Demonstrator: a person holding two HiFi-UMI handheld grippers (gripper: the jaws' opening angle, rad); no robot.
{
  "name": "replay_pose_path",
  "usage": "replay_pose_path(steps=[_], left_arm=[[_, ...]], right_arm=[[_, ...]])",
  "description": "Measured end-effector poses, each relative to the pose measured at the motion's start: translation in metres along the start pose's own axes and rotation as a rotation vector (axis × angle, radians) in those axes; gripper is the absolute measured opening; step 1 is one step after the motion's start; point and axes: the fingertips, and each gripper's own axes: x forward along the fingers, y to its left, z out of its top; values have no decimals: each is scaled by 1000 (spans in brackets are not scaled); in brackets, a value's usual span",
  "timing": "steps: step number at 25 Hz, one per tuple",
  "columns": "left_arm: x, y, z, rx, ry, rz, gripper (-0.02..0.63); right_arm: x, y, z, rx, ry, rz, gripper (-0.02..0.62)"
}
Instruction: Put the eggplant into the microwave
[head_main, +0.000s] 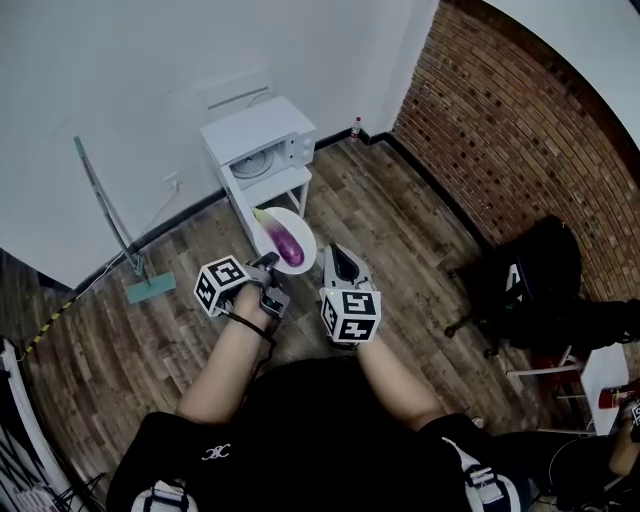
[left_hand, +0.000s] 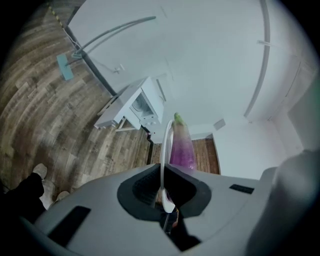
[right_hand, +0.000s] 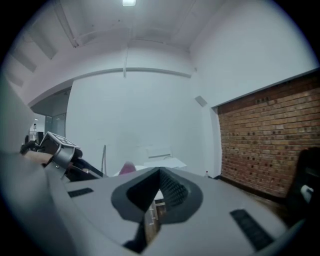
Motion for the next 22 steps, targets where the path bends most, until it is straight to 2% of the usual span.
replay_pose_path(steps=[7,10,13,22], left_arm=[[25,2,2,4,38,13,15],[45,-2,0,3,46,10,15],[71,-7,1,11,33,13,15],[159,-47,20,-21,-87,-7,15]], right_arm=[[10,-18,-8,14,24,-37,8],[26,-32,-9,22,27,-28,8],[47,-50,-7,17,22,1,8],[133,-118,29,-36,26,140,8]])
